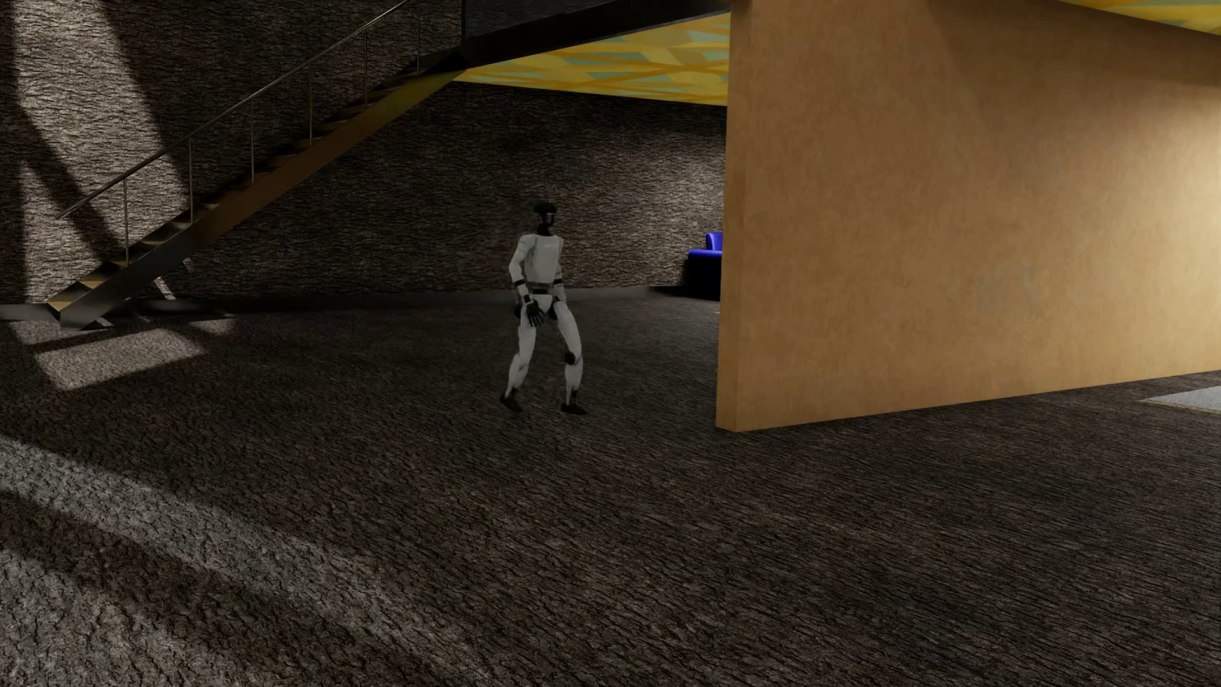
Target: Avoid the corner
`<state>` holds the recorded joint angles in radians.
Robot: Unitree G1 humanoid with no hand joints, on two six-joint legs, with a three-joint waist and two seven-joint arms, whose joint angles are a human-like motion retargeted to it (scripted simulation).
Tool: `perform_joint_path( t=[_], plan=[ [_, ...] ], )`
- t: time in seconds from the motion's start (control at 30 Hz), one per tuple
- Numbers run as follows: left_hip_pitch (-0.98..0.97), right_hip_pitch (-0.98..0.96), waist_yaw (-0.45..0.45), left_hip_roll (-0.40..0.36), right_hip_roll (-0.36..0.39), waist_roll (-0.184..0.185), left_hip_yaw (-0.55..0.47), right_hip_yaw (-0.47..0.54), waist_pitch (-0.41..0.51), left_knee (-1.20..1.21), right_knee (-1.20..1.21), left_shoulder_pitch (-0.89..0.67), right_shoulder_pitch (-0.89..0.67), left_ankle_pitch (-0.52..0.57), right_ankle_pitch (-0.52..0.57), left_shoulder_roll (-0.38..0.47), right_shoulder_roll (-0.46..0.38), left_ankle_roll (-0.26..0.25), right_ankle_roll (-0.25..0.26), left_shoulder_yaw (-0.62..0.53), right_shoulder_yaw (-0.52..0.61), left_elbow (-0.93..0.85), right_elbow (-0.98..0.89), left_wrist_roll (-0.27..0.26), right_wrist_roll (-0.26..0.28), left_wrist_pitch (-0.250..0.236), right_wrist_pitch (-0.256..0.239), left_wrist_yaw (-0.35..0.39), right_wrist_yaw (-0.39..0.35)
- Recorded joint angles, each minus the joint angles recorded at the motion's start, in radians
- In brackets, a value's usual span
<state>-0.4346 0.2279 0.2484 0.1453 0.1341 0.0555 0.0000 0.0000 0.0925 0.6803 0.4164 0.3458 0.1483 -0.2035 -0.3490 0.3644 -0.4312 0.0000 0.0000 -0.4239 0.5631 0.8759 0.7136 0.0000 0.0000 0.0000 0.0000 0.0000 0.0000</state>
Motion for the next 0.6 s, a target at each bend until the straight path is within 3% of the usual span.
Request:
perform_joint_path(
  t=[0.03,0.07,0.1,0.13,0.17,0.2,0.23,0.27,0.3,0.33,0.37,0.4,0.47,0.5,0.57,0.6],
  plan=[
    [-0.033,0.042,0.012,0.005,-0.008,0.001,0.0,0.0,-0.018,-0.129,-0.005,0.005,-0.02,0.039,-0.039,-0.002,-0.01,0.0,0.0,-0.007,-0.018,0.009,-0.034,0.0,0.0,0.0,0.0,0.0,0.0],
    [-0.054,0.087,0.03,0.029,-0.015,0.004,0.0,0.0,-0.031,-0.509,-0.002,0.009,-0.045,0.312,-0.05,-0.001,-0.013,0.0,0.0,-0.014,-0.017,0.023,-0.035,0.0,0.0,0.0,0.0,0.0,0.0],
    [-0.076,0.133,0.06,0.039,-0.051,-0.004,0.0,0.0,-0.026,-0.182,0.013,0.016,-0.051,0.098,-0.02,-0.001,-0.009,0.0,0.0,-0.008,-0.043,0.032,-0.038,0.0,0.0,0.0,0.0,0.0,0.0],
    [-0.1,0.174,0.078,0.032,-0.089,-0.009,0.0,0.0,-0.024,-0.071,0.05,0.019,-0.039,-0.011,0.042,-0.007,-0.001,0.0,0.0,-0.017,-0.082,0.051,-0.054,0.0,0.0,0.0,0.0,0.0,0.0],
    [-0.129,0.171,0.088,0.02,-0.123,-0.021,0.0,0.0,-0.05,0.039,0.133,0.027,-0.009,0.049,0.169,-0.014,0.012,0.0,0.0,-0.023,-0.079,0.082,-0.034,0.0,0.0,0.0,0.0,0.0,0.0],
    [-0.135,0.14,0.076,-0.028,-0.157,-0.05,0.0,0.0,-0.057,0.148,0.275,0.027,0.008,0.064,0.378,-0.015,0.048,0.0,0.0,-0.034,-0.081,0.126,0.031,0.0,0.0,0.0,0.0,0.0,0.0],
    [-0.083,0.07,0.053,-0.063,-0.164,-0.052,0.0,0.0,-0.046,0.204,0.479,0.017,0.03,0.015,0.548,-0.02,0.06,0.0,0.0,-0.027,-0.091,0.152,0.081,0.0,0.0,0.0,0.0,0.0,0.0],
    [-0.012,-0.055,0.037,-0.139,-0.183,-0.067,0.0,0.0,-0.026,0.195,0.741,0.017,0.051,-0.041,0.599,-0.026,0.06,0.0,0.0,0.002,-0.077,0.12,0.097,0.0,0.0,0.0,0.0,0.0,0.0],
    [0.097,-0.151,-0.014,-0.168,-0.164,-0.061,0.0,0.0,-0.008,0.15,0.903,0.015,0.043,-0.068,0.509,-0.026,0.068,0.0,0.0,0.001,-0.012,0.101,0.143,0.0,0.0,0.0,0.0,0.0,0.0],
    [0.189,-0.263,-0.072,-0.164,-0.118,-0.033,0.0,0.0,-0.001,0.106,0.984,-0.002,0.057,-0.075,0.428,-0.028,0.092,0.0,0.0,0.003,-0.042,0.069,0.174,0.0,0.0,0.0,0.0,0.0,0.0],
    [0.29,-0.37,-0.136,-0.166,-0.086,-0.012,0.0,0.0,0.001,0.037,0.957,-0.008,0.093,-0.078,0.431,-0.02,0.073,0.0,0.0,-0.001,0.003,0.015,0.125,0.0,0.0,0.0,0.0,0.0,0.0],
    [0.398,-0.443,-0.201,-0.166,-0.066,0.002,0.0,0.0,0.006,-0.036,0.816,-0.012,0.111,-0.079,0.477,-0.013,0.111,0.0,0.0,0.017,-0.042,-0.027,0.201,0.0,0.0,0.0,0.0,0.0,0.0],
    [0.573,-0.569,-0.292,-0.129,-0.037,0.039,0.0,0.0,0.009,-0.131,0.426,-0.034,0.159,-0.105,0.591,-0.005,0.085,0.0,0.0,0.038,0.033,-0.123,0.198,0.0,0.0,0.0,0.0,0.0,0.0],
    [0.632,-0.627,-0.318,-0.134,-0.057,0.032,0.0,0.0,-0.002,-0.155,0.238,-0.061,0.173,-0.134,0.537,0.005,0.084,0.0,0.0,0.048,0.036,-0.153,0.196,0.0,0.0,0.0,0.0,0.0,0.0],
    [0.713,-0.702,-0.373,-0.126,-0.1,0.019,0.0,0.0,-0.02,-0.151,0.048,-0.113,0.189,-0.189,0.08,0.022,0.081,0.0,0.0,0.084,0.054,-0.19,0.198,0.0,0.0,0.0,0.0,0.0,0.0],
    [0.75,-0.726,-0.402,-0.106,-0.12,0.026,0.0,0.0,-0.019,-0.132,0.05,-0.129,0.202,-0.182,0.012,0.022,0.074,0.0,0.0,0.1,0.068,-0.189,0.19,0.0,0.0,0.0,0.0,0.0,0.0]
  ],
)
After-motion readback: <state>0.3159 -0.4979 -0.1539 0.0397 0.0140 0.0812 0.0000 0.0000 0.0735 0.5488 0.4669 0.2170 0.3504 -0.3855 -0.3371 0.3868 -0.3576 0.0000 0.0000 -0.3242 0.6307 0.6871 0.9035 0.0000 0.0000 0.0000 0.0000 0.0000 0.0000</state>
